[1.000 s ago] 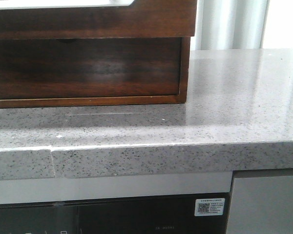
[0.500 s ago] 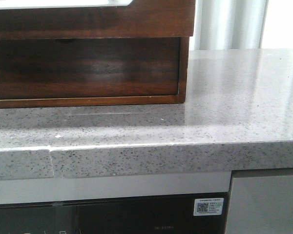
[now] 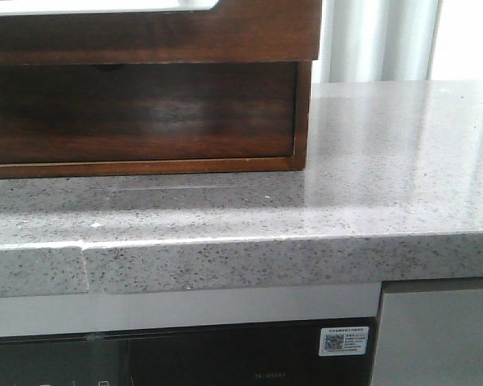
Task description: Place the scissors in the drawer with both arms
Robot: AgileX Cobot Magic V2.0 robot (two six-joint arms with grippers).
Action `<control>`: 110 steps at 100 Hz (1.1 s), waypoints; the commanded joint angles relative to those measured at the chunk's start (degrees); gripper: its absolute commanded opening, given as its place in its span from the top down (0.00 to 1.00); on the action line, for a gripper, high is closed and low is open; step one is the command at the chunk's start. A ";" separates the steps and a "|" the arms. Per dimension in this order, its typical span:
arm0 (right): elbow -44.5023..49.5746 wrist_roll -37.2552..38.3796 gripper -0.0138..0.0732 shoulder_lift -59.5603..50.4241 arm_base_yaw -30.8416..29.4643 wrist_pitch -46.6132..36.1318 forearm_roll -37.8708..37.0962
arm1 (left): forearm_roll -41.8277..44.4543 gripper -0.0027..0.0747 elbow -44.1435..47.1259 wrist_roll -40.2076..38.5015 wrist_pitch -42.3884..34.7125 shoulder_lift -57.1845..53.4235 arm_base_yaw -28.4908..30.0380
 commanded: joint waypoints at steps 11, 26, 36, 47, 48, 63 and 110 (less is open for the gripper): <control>1.60 1.17 0.92 0.60 -8.73 -5.39 -1.25 | -0.12 0.99 1.23 0.02 -2.95 -1.92 0.11; 4.20 4.06 0.92 0.60 -15.13 -5.77 -0.76 | -0.12 0.99 1.23 0.02 -2.95 -1.92 0.11; 5.75 4.06 0.92 0.60 -19.10 -5.90 0.13 | -0.12 0.99 1.23 0.02 -2.95 -1.92 0.11; 7.55 4.06 0.92 0.60 -22.98 -6.23 0.13 | -0.12 0.99 1.23 0.02 -2.95 -1.92 0.11; 7.79 4.06 0.92 0.60 -23.47 -6.21 0.13 | -0.12 0.99 1.23 0.02 -2.95 -1.92 0.11; 8.22 3.95 0.92 0.45 -27.70 -3.25 3.17 | -0.12 0.99 1.23 0.02 -2.95 -1.92 0.11; 8.22 -4.64 0.92 -4.00 -28.91 -1.54 6.28 | -0.12 0.99 1.23 0.02 -2.95 -1.92 0.11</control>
